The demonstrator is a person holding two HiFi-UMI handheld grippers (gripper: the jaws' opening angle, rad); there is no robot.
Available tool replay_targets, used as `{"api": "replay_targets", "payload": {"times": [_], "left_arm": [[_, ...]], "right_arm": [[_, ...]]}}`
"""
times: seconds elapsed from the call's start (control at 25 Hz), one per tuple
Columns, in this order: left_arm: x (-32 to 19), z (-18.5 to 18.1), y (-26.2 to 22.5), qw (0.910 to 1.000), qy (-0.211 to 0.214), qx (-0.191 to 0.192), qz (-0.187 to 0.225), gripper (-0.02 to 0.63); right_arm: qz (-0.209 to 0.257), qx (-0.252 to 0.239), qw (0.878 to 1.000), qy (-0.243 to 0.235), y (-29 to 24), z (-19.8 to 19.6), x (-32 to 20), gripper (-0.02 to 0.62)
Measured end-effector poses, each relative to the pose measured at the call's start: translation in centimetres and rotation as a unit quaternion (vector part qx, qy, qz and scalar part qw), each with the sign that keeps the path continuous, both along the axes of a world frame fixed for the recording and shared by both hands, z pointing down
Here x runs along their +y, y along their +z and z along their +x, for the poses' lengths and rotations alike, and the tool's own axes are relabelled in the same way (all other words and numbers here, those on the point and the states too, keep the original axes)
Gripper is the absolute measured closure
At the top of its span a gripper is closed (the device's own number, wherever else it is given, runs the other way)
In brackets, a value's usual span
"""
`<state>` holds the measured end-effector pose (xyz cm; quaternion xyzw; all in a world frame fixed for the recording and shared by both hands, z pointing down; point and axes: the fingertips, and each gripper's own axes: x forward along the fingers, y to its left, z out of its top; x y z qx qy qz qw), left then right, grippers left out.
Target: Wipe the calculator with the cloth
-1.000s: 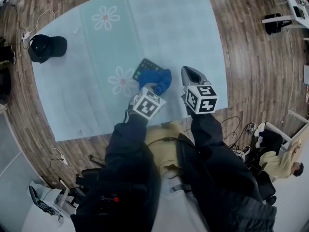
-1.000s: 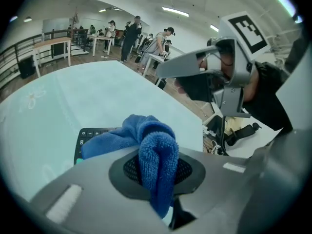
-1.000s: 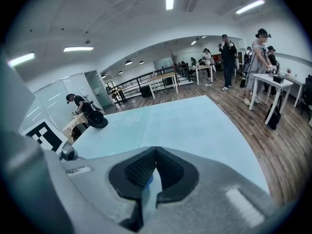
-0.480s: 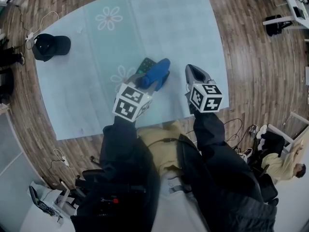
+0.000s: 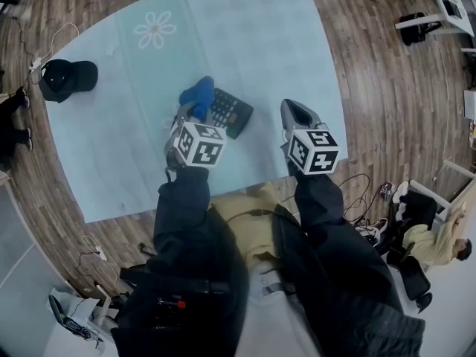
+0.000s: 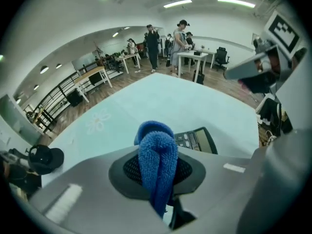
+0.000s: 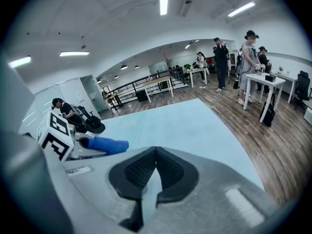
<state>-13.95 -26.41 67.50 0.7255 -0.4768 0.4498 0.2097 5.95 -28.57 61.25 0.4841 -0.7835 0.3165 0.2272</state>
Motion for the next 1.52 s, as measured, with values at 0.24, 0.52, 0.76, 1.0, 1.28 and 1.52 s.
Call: {"api": "replay_targets", "payload": {"times": [0.24,0.52,0.76,1.0,1.28,1.52], "left_arm": [[3.8,5.1,5.3,0.9948,0.047,0.047,-0.077,0.551],[6.9,10.4,4.6,0.9801,0.099,0.123,-0.121,0.551],[8.5,13.3,1.7,0.969,0.136,0.166,-0.122,0.551],[7.6,13.8,-3.5,0.9661,0.14,0.204,-0.076,0.551],[2.4,10.1,-13.0,0.9695,0.085,0.223,0.054,0.55],[-0.4,7.2,-21.8,0.954,0.03,0.239,0.179,0.549]], "right_arm": [[-0.003,0.005,1.0,0.002,0.0,0.4,0.6,0.597],[-0.003,-0.002,1.0,0.002,-0.2,0.6,1.0,0.595],[0.013,-0.016,1.0,-0.004,-2.0,0.0,0.4,0.595],[0.043,-0.038,0.998,-0.016,-5.3,-1.5,-0.5,0.595],[0.111,-0.055,0.991,-0.049,-11.5,-4.2,-2.4,0.595],[0.203,-0.065,0.974,-0.071,-19.4,-6.4,-3.1,0.595]]}}
